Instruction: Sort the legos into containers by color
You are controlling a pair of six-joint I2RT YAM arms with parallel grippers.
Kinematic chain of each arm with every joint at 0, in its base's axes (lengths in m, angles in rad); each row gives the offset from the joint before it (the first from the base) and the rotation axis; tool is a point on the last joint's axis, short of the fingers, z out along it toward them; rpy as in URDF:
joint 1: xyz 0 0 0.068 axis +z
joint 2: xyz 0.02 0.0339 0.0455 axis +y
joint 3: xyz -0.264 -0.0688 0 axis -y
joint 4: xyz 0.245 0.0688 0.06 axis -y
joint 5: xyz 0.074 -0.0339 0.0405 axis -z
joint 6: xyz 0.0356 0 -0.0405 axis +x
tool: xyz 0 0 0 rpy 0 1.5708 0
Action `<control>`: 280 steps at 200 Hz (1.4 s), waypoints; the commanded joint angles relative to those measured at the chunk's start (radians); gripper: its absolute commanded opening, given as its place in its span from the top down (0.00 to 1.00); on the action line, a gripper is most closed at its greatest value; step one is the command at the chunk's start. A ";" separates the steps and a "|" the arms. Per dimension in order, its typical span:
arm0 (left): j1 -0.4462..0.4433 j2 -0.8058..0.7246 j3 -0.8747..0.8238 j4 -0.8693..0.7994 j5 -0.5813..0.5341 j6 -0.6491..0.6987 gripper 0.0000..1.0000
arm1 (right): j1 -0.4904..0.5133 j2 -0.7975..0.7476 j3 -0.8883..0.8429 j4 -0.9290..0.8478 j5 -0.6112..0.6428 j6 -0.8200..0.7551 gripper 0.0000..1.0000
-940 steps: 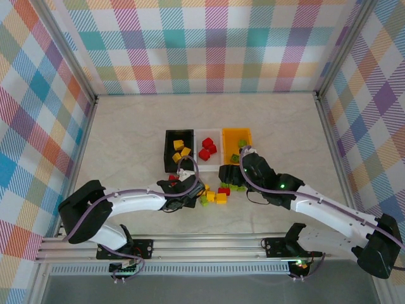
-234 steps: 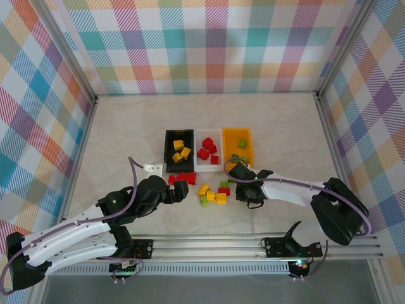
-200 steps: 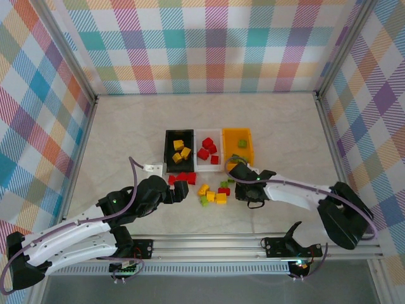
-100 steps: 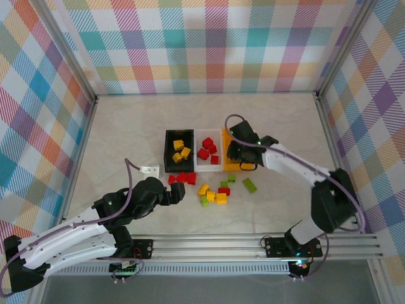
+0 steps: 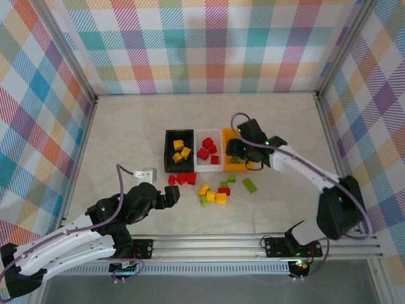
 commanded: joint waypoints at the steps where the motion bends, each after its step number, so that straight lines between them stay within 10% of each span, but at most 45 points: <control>1: -0.008 0.002 -0.025 0.008 -0.021 -0.008 0.00 | 0.007 -0.083 -0.128 -0.019 -0.021 0.040 0.25; 115: -0.003 0.040 -0.033 0.010 -0.033 -0.022 0.00 | 0.016 0.058 -0.303 0.029 -0.018 0.016 0.24; 213: 0.008 0.062 -0.027 0.026 -0.009 -0.009 0.00 | 0.021 0.116 -0.301 0.046 -0.035 0.023 0.63; 280: 0.008 0.101 0.001 0.045 0.007 0.031 0.00 | 0.064 -0.096 -0.308 0.003 -0.038 0.003 0.71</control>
